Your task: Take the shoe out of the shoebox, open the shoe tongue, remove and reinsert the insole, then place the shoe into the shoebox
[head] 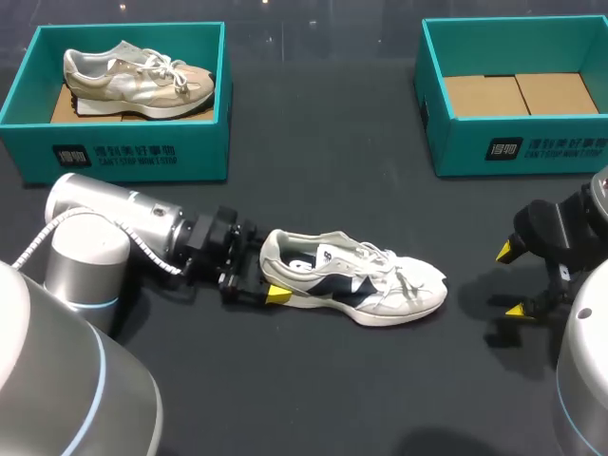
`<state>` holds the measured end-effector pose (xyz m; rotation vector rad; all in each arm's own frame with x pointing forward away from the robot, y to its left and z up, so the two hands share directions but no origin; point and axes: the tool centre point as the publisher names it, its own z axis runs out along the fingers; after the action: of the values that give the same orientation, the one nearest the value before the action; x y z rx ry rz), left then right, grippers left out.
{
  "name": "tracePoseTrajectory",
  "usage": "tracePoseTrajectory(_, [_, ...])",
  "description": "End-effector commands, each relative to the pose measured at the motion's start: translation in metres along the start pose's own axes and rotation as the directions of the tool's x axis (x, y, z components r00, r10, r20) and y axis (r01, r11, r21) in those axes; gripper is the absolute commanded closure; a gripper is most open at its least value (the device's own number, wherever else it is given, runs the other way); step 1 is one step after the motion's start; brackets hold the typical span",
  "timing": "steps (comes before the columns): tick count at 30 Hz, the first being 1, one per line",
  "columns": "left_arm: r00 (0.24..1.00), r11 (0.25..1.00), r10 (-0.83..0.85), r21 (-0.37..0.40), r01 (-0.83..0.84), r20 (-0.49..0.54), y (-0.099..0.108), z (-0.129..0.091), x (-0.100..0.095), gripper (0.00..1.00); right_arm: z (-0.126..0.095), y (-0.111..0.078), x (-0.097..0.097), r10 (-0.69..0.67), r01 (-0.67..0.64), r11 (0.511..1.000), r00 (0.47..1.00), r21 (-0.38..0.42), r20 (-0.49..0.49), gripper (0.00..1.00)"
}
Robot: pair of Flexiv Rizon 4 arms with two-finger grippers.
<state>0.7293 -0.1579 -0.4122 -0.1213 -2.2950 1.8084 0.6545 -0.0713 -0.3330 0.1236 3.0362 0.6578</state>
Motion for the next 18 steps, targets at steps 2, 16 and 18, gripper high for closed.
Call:
tracePoseTrajectory(2, [1.0,1.0,-0.007,0.014,0.006,0.017,0.0032,0.0071,0.0002,0.25,-0.0007,0.0003,0.0018,0.0,0.0,1.0,1.0,0.002,0.003,0.0])
tracePoseTrajectory(16, [0.995,0.999,-0.011,0.031,0.008,0.095,0.0007,0.0013,0.0069,1.0,-0.0007,0.0003,0.0018,0.0,0.0,1.0,1.0,0.002,0.003,0.0])
tracePoseTrajectory(18, [0.994,1.0,-0.016,0.029,0.013,0.108,0.0013,0.0011,0.0079,1.0,-0.0007,0.0003,0.0018,0.0,0.0,1.0,1.0,0.002,0.003,0.0])
